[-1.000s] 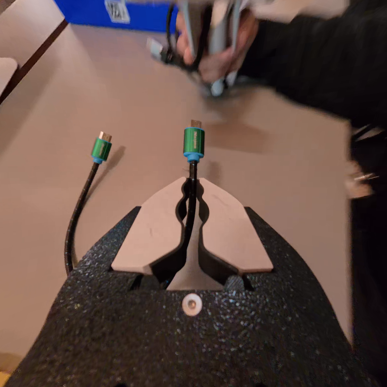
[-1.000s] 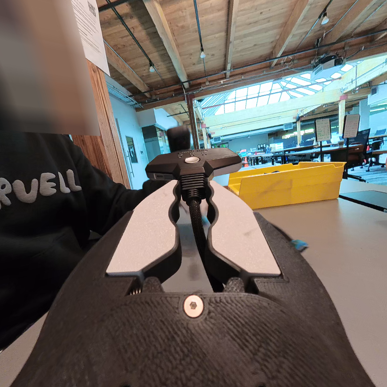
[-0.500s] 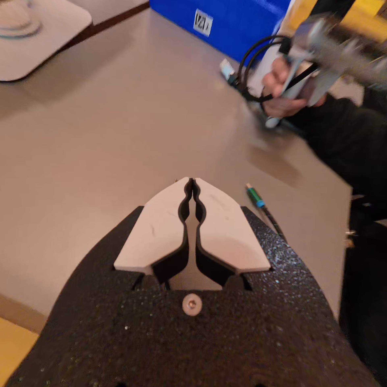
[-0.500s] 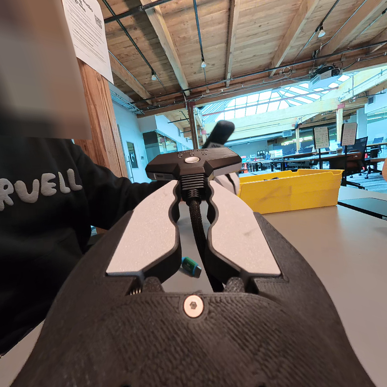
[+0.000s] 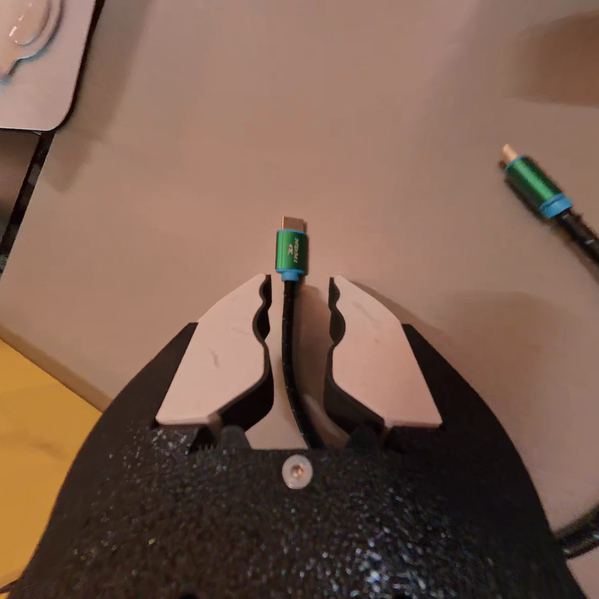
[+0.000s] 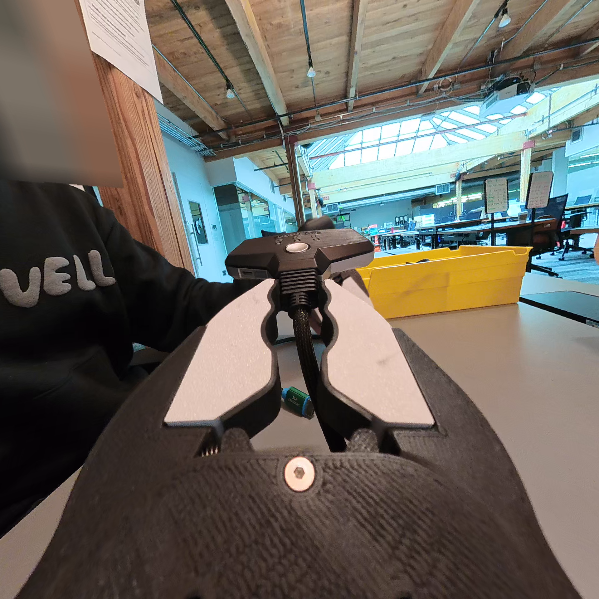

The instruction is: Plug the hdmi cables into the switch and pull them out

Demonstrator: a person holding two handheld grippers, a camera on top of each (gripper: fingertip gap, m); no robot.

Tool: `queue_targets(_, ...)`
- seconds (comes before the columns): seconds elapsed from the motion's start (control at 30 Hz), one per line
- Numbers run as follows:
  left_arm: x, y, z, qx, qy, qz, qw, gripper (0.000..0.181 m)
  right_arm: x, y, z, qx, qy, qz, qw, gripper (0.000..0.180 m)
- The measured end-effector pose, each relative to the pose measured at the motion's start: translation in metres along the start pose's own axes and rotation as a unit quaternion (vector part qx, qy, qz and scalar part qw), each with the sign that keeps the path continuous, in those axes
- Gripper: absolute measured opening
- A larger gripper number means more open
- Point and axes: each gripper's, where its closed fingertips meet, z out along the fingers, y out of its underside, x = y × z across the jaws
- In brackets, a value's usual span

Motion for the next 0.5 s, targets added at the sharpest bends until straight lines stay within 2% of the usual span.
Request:
queue_targets(0.03, -0.001, 0.004, 0.003, -0.010, -0.009, 0.015, 1.000, 0.033, 0.001, 0.000, 0.000, -0.001, 0.000, 0.000, 1.000, 0.022)
queue_targets(0.17, -0.007, 0.014, 0.008, -0.052, -0.037, 0.074, 0.995, 0.034, 0.000, 0.003, 0.000, -0.006, 0.000, -0.001, 1.000, 0.022)
queue_targets(0.23, -0.008, 0.013, 0.011, -0.057, -0.046, 0.095, 0.993, 0.027, 0.000, 0.003, 0.000, -0.007, 0.001, -0.001, 1.000, 0.022)
queue_targets(0.37, -0.015, 0.017, 0.016, -0.071, -0.066, 0.093, 0.991, 0.007, 0.000, 0.004, 0.001, -0.008, 0.002, -0.001, 1.000, 0.022)
queue_targets(0.5, -0.019, 0.015, 0.019, -0.048, -0.091, 0.074, 0.992, 0.007, 0.000, 0.006, 0.002, -0.011, 0.002, -0.002, 1.000, 0.022)
